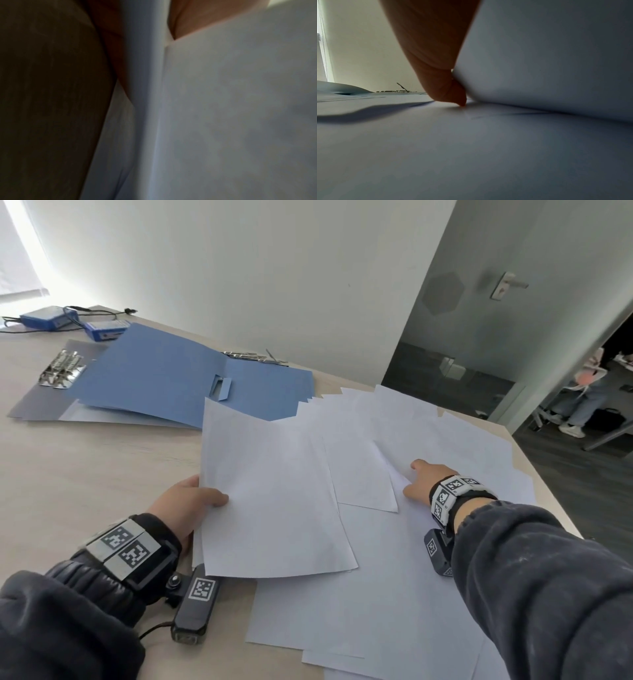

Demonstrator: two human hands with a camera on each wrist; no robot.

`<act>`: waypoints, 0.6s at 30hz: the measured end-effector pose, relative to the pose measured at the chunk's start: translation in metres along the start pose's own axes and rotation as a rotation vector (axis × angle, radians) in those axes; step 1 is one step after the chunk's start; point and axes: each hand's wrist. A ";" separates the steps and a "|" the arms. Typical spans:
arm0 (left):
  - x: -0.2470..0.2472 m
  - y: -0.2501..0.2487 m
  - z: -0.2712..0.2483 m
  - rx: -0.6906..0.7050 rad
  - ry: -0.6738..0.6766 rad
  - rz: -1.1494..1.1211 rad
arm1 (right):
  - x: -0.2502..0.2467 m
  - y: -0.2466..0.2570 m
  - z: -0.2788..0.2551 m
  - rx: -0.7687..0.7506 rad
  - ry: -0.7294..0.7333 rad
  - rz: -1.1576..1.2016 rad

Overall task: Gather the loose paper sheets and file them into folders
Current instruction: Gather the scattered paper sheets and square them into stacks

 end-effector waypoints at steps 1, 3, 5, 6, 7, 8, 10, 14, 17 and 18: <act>0.000 0.000 0.000 0.002 -0.001 0.000 | 0.000 0.000 0.000 0.004 0.000 0.000; 0.001 -0.001 -0.002 -0.001 0.006 -0.004 | 0.001 0.000 0.000 0.004 -0.005 -0.008; 0.001 -0.001 -0.004 -0.004 0.012 -0.001 | 0.002 -0.001 0.001 -0.001 -0.018 -0.016; 0.002 -0.002 -0.005 -0.003 0.012 0.004 | 0.002 -0.002 0.002 -0.001 -0.019 -0.018; 0.002 -0.002 -0.006 -0.003 0.012 0.010 | 0.003 -0.002 0.002 -0.001 -0.016 -0.020; 0.003 -0.003 -0.007 -0.002 0.015 0.012 | 0.004 -0.002 0.003 -0.002 -0.012 -0.021; 0.003 -0.003 -0.007 0.002 0.019 0.012 | 0.004 -0.001 0.004 -0.001 -0.012 -0.027; 0.002 -0.003 -0.008 0.008 0.010 0.022 | 0.006 0.000 0.006 -0.006 -0.046 -0.053; 0.002 -0.003 -0.008 0.011 0.012 0.029 | 0.006 -0.001 0.006 0.025 -0.075 -0.057; 0.002 -0.003 -0.008 0.013 0.012 0.032 | 0.005 -0.001 0.006 0.037 -0.081 -0.060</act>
Point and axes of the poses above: each hand's wrist, its own z-axis towards the middle knuckle, its own x-axis out of the palm, y = z × x, and after that the axes turned 1 degree about -z, right-handed
